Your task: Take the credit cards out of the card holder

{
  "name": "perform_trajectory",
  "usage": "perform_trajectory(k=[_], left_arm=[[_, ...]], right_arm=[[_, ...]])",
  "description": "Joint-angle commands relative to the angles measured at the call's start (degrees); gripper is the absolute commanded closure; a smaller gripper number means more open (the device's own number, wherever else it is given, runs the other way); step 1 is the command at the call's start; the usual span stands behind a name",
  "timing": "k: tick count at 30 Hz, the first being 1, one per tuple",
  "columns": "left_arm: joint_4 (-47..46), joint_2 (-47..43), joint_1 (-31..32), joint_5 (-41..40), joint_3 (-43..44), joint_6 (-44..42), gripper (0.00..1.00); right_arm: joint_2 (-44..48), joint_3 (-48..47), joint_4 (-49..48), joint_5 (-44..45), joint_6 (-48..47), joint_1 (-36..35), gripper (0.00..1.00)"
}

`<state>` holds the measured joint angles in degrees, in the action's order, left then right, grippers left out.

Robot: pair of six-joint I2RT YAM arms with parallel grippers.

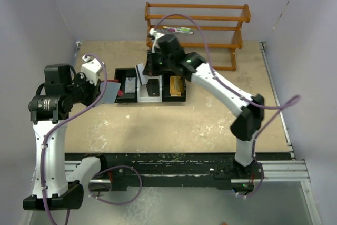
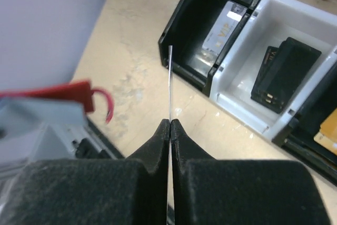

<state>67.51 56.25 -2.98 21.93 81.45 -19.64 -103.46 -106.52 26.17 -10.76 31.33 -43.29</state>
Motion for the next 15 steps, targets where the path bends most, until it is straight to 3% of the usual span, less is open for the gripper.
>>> perform_trajectory(k=[1,9,12,15], left_arm=[[2.2,-1.4,-0.1,-1.9,0.1,-4.3,0.92],[4.2,-3.5,-0.1,-2.6,-1.3,-6.0,0.92],[4.6,-3.5,-0.1,-3.4,-1.5,-6.2,0.93],[2.1,-3.4,-0.1,-10.4,-2.7,-6.0,0.94]], right_arm=[[-11.8,-15.4,11.0,15.8,-2.7,-4.3,1.0],[-31.3,-37.9,16.9,25.0,-3.3,-9.1,1.0],[-33.2,-38.0,14.0,26.6,-2.5,-9.9,1.0],[-33.1,-35.3,10.2,28.8,-1.6,-10.3,1.0]])
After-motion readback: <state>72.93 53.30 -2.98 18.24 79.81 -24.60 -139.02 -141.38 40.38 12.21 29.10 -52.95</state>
